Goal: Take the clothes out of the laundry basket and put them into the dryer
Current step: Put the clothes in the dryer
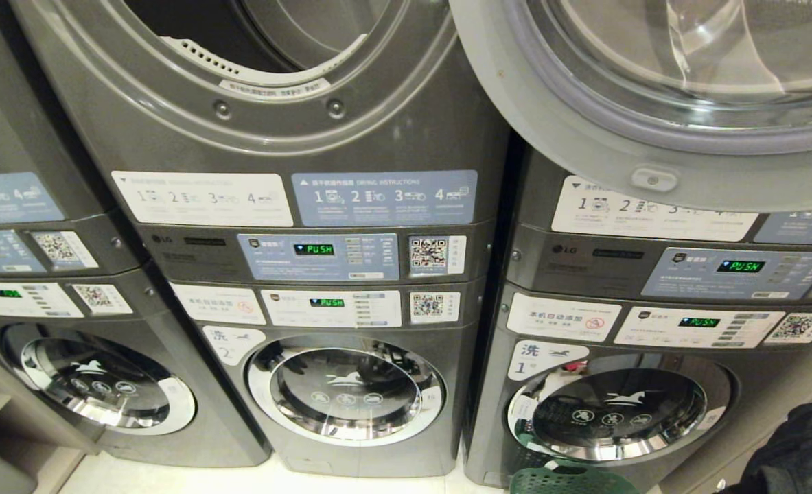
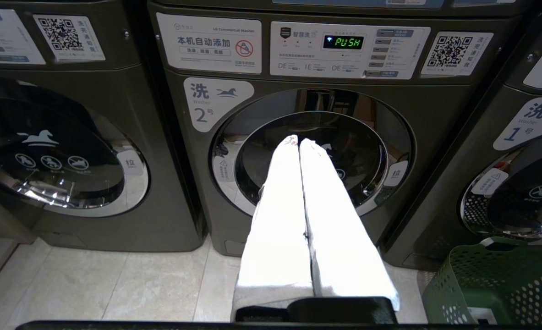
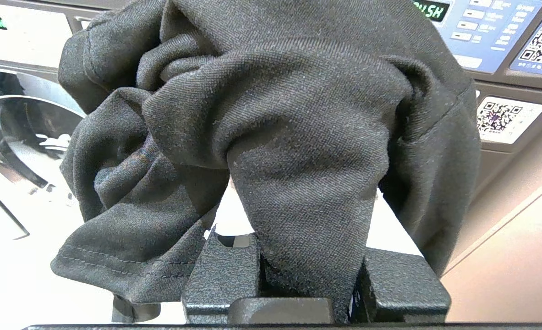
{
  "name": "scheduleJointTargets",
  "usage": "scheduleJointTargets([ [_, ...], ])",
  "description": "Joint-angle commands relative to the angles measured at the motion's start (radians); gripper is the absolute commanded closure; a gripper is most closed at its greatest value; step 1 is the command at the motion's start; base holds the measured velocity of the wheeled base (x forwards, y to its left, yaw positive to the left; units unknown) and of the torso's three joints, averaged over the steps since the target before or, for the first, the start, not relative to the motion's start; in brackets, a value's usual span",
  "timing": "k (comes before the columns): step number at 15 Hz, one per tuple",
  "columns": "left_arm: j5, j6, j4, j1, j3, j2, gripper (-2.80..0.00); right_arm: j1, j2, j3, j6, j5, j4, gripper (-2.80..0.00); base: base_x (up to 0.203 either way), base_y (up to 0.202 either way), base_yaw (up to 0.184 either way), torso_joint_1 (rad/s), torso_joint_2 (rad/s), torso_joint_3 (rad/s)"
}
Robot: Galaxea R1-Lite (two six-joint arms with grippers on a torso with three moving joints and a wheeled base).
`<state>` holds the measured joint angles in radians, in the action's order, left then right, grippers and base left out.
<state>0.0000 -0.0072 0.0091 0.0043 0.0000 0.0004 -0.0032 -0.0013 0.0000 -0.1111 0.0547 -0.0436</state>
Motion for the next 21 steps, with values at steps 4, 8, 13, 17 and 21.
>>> scheduleJointTargets([
  [4, 0.0, 0.0, 0.0, 0.0, 0.002, -0.002, 0.0, 0.0, 0.001, 0.02, -0.001, 0.001, 0.001, 0.0, 0.0, 0.0, 0.0, 0.067, -0.13, -0.066],
  [8, 0.0, 0.0, 0.0, 0.0, 0.002, -0.002, 0.0, 0.0, 0.001, 0.02, 0.001, 0.001, 0.001, 0.0, 0.0, 0.0, 0.0, 0.063, -0.11, -0.057],
  [13, 0.0, 0.0, 0.0, 0.0, 0.002, -0.002, 0.0, 0.0, 0.001, 0.02, -0.001, 0.001, 0.001, 0.0, 0.0, 0.0, 0.0, 0.062, -0.13, -0.066],
  [17, 0.0, 0.0, 0.0, 0.0, 0.002, -0.002, 0.0, 0.0, 0.001, 0.02, -0.001, 0.001, 0.001, 0.0, 0.0, 0.0, 0.0, 0.061, -0.1, -0.055],
  [21, 0.0, 0.0, 0.0, 0.0, 0.002, -0.002, 0.0, 0.0, 0.001, 0.018, 0.001, 0.001, 0.001, 0.0, 0.0, 0.0, 0.0, 0.034, -0.08, -0.031],
])
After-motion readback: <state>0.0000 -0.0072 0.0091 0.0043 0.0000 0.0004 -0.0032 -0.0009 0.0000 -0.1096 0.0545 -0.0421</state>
